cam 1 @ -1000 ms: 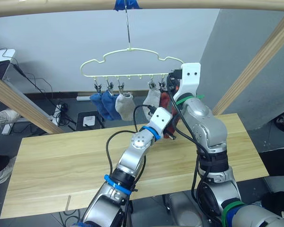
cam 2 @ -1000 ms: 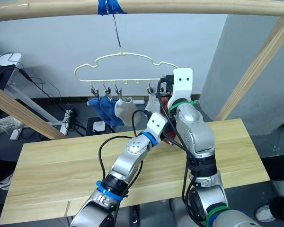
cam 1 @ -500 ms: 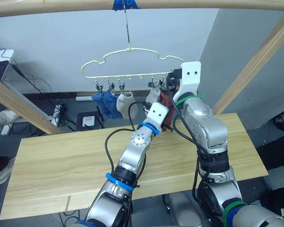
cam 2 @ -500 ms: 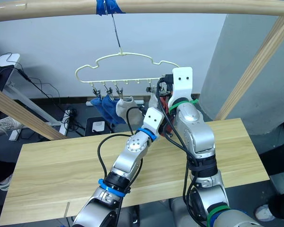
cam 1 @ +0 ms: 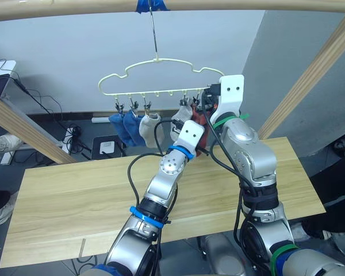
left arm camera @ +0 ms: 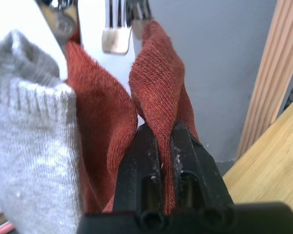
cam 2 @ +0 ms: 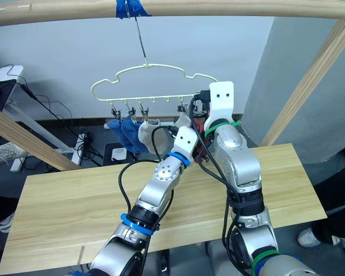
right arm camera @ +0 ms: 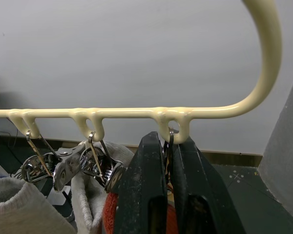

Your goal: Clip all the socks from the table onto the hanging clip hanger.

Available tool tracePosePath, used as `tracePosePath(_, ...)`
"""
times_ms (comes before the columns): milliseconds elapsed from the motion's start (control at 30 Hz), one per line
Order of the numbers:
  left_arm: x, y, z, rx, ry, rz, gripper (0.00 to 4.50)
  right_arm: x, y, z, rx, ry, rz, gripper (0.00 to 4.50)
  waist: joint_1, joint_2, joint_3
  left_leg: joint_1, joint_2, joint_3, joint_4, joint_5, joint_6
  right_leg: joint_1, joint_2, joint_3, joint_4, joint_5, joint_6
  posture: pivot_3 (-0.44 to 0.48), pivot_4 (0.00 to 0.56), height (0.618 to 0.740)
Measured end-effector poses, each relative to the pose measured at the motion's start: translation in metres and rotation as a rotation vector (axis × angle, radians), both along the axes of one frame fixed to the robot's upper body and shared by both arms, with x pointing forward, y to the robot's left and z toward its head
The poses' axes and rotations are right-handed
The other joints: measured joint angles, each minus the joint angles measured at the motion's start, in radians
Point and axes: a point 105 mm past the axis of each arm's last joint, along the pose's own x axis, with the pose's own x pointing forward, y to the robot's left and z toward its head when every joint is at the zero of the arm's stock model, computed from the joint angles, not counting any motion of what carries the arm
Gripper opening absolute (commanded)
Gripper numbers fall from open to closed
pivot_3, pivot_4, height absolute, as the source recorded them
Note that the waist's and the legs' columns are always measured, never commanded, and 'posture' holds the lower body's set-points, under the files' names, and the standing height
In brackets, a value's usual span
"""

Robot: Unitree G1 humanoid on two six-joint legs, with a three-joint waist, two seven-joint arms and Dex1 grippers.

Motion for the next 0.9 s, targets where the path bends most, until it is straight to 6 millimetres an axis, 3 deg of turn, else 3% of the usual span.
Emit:
tracePosePath(500,0.002,-0.003,0.008,-0.011,-0.019,0.011,0.01,0.000,0.001,-0.002,-0.006,0.011,0.002,0.00,0.000,0.000,0.000,0.000,0.000,0.000,0.000,0.000,0.000,0.000,0.000,0.000,0.000,0.000,0.000,-0.247,0.269,0.740)
tracePosePath(600,0.002,-0.003,0.009,-0.011,-0.020,0.011,0.00,0.000,0.002,-0.003,-0.005,0.020,0.004,0.77,0.000,0.000,0.000,0.000,0.000,0.000,0.000,0.000,0.000,0.000,0.000,0.000,0.000,0.000,0.000,-0.247,0.269,0.740)
tracePosePath(800,0.003,-0.003,0.012,-0.020,-0.026,0.007,0.00,-0.001,0.002,-0.003,-0.002,0.019,0.001,3.04,0.000,0.000,0.000,0.000,0.000,0.000,0.000,0.000,0.000,0.000,0.000,0.000,0.000,0.000,0.000,-0.247,0.269,0.740)
tracePosePath(833,0.002,-0.004,0.012,-0.026,-0.024,0.003,0.48,-0.001,0.001,-0.003,-0.001,0.017,0.001,3.39,0.000,0.000,0.000,0.000,0.000,0.000,0.000,0.000,0.000,0.000,0.000,0.000,0.000,0.000,0.000,-0.247,0.269,0.740)
tracePosePath(900,0.002,-0.004,0.012,-0.044,-0.015,-0.011,0.86,-0.002,0.001,-0.001,0.001,0.010,0.001,4.07,0.000,0.000,0.000,0.000,0.000,0.000,0.000,0.000,0.000,0.000,0.000,0.000,0.000,0.000,0.000,-0.247,0.269,0.740)
